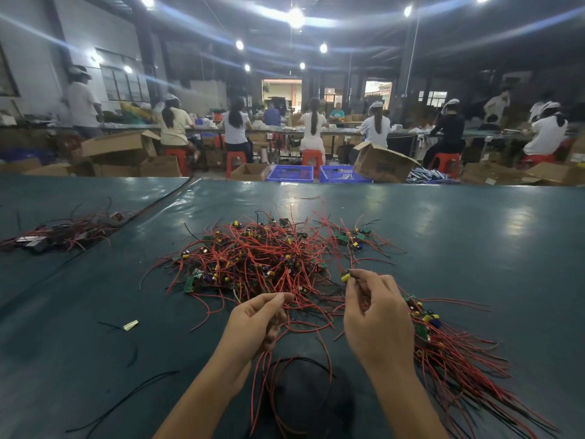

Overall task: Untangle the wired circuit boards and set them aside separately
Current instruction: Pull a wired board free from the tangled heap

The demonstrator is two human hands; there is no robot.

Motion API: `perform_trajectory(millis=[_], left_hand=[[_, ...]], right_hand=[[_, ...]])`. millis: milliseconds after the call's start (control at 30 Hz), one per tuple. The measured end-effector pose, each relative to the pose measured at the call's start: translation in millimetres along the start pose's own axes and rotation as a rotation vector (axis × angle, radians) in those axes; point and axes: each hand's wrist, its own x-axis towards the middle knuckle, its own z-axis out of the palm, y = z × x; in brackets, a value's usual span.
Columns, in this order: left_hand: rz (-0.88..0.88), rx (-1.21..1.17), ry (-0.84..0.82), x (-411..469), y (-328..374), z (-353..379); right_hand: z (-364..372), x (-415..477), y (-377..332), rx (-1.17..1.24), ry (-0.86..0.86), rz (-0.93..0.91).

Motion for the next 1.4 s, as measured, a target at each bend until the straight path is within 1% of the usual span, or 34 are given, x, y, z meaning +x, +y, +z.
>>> perform_trajectory(millis=[67, 100, 167, 233, 300, 333, 500, 600, 700, 900, 1000, 1167, 1200, 1300, 1333, 1400], left_hand=[[-0.012, 0.002, 0.010, 1, -1, -1], [-0.016, 0.004, 0.012, 1, -1, -1], [-0.022, 0.004, 0.017, 1, -2, -1], [-0.027, 0.008, 0.021, 1, -2, -1], [-0.029, 0.019, 0.022, 1, -3, -1], [-0.029, 0.025, 0.023, 2, -3, -1], [-0.031, 0.027, 0.029, 2, -2, -1], [-0.034, 0.033, 0.029, 1, -3, 0], [-0.034, 0.042, 0.026, 0, -2, 1], [-0.036, 0.048, 0.028, 0, -1, 0], [-0.036, 0.040, 0.025, 0, -2, -1], [-0.037, 0.053, 0.034, 0, -2, -2], [-0.032, 0.066, 0.042, 0, -2, -3], [0.032, 0.192, 0.112, 2, -3, -7], [0.085, 0.287, 0.161, 4, -5, -11], [0.259, 0.591, 0.271, 6, -10, -19]], right_hand=[[-1, 3, 5, -0.013, 0.044, 0.044], [-2, 5, 6, 0.049, 0.055, 0.089], [-1, 7, 7, 0.264, 0.049, 0.233], [1, 9, 5, 0.532, 0.043, 0.405], [1, 11, 1, 0.800, 0.056, 0.577], [2, 12, 0, 0.896, 0.072, 0.638], [-3, 14, 1, 1.153, 0.204, 0.858], [-4, 15, 4, 1.223, 0.265, 0.959], [-4, 16, 9, 1.295, 0.339, 1.013], [-8, 20, 18, 1.301, 0.450, 1.088], [-9, 19, 23, 1.308, 0.448, 1.135], [-9, 18, 24, 1.371, 0.374, 1.188], [-9, 18, 24, 1.375, 0.368, 1.176], [-7, 18, 19, 1.359, 0.295, 1.108], [-5, 17, 17, 1.345, 0.268, 1.080], [0, 15, 12, 1.314, 0.199, 1.029]])
